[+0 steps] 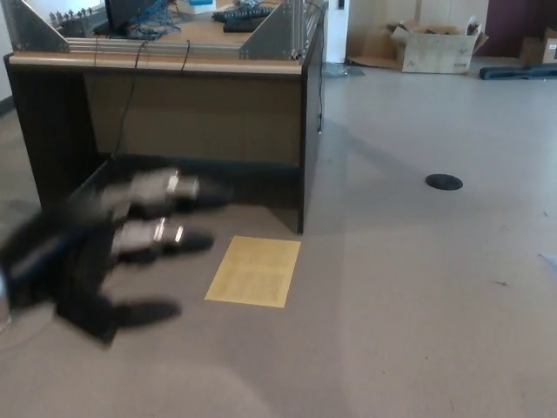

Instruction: The robot extends its left hand to pick up an emotional support dumpling from the palm of a person and brings its hand down by its side. Then it extends its arm again to hand the dumpling back to the person.

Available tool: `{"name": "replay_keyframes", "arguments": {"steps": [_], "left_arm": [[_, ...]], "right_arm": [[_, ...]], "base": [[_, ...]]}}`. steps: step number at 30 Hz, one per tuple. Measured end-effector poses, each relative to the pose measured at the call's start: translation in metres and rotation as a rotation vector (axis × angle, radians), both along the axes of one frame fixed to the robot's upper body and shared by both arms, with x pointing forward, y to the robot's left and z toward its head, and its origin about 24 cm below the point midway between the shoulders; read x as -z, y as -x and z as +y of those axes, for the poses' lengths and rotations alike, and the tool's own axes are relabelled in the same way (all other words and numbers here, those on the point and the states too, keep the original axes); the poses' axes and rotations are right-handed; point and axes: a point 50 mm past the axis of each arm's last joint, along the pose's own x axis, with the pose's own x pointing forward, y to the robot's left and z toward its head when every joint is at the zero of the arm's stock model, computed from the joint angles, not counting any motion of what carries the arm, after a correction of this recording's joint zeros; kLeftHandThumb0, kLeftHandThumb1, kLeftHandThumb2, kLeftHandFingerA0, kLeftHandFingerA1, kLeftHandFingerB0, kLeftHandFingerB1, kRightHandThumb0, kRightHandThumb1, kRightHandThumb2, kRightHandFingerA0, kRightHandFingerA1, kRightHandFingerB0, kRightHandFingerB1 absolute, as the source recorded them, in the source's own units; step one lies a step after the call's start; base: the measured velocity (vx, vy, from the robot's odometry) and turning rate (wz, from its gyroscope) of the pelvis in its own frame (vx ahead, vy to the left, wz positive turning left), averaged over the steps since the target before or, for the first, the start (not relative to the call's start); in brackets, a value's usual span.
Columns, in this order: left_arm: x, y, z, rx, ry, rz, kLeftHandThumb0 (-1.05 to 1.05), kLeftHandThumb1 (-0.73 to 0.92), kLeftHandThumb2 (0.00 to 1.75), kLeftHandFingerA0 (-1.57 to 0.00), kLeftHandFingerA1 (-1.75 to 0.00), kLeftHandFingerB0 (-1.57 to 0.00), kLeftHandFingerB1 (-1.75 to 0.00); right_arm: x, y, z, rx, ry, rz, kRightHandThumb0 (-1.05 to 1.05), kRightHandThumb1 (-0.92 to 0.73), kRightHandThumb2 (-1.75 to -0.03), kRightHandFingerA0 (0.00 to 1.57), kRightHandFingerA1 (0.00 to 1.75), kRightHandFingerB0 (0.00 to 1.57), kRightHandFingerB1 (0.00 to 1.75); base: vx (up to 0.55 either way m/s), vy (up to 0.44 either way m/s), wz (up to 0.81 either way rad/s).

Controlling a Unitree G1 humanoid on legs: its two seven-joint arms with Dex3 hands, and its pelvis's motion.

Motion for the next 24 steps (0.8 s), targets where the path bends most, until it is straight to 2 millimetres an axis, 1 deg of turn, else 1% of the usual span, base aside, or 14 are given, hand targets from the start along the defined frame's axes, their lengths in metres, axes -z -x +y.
{"name": "replay_keyframes", "arguments": {"steps": [2,3,4,5,7,10,16,19,24], "left_arm": [[0.031,0.003,0.011,-0.052,0.04,0.08,-0.32,0.36,0.91,-0.03,-0.49,0.0,-0.47],[0.053,0.006,0.02,-0.094,0.066,0.14,-0.32,0.36,0.91,-0.03,-0.49,0.0,-0.47],[0.064,0.008,0.024,-0.117,0.079,0.171,-0.32,0.36,0.91,-0.03,-0.49,0.0,-0.47],[0.078,0.011,0.028,-0.145,0.092,0.208,-0.63,0.47,0.73,-0.21,-0.43,-0.11,-0.36],[0.108,0.02,0.04,-0.219,0.118,0.29,-0.63,0.47,0.73,-0.21,-0.43,-0.11,-0.36],[0.144,0.034,0.053,-0.313,0.135,0.383,-0.62,0.48,0.74,-0.22,-0.44,-0.13,-0.36],[0.19,0.058,0.071,-0.465,0.133,0.491,-0.63,0.46,0.73,-0.22,-0.44,-0.13,-0.36],[0.207,0.069,0.077,-0.529,0.118,0.52,-0.64,0.47,0.74,-0.23,-0.44,-0.13,-0.36],[0.224,0.083,0.087,-0.623,0.084,0.533,-0.65,0.47,0.74,-0.24,-0.44,-0.15,-0.36]], "right_arm": [[0.001,0.001,0.0,0.0,0.0,0.002,-0.26,-0.63,-0.58,0.81,0.59,0.67,0.5],[0.001,0.001,0.0,0.0,0.0,0.003,-0.26,-0.63,-0.58,0.81,0.59,0.67,0.5],[0.001,0.001,0.0,0.0,0.0,0.004,-0.26,-0.63,-0.58,0.81,0.59,0.67,0.5],[0.001,0.002,0.0,0.0,0.0,0.005,-0.25,-0.63,-0.58,0.79,0.58,0.68,0.51],[0.002,0.002,0.0,0.0,-0.001,0.006,-0.25,-0.63,-0.58,0.79,0.58,0.68,0.51],[0.002,0.003,0.0,0.0,-0.001,0.007,-0.25,-0.62,-0.58,0.8,0.56,0.68,0.5],[0.002,0.003,0.0,0.001,-0.002,0.008,-0.25,-0.63,-0.58,0.8,0.57,0.67,0.5],[0.002,0.003,0.0,0.001,-0.002,0.008,-0.24,-0.62,-0.58,0.82,0.6,0.67,0.5],[0.002,0.003,0.0,0.001,-0.002,0.008,-0.24,-0.63,-0.58,0.81,0.58,0.67,0.5]], "base": [[0.0,0.0,0.0],[0.0,0.0,0.0],[0.0,0.0,0.0],[0.0,0.0,0.0],[0.0,0.0,0.0],[0.0,0.0,0.0],[0.0,0.0,0.0],[0.0,0.0,0.0],[0.0,0.0,0.0]]}}
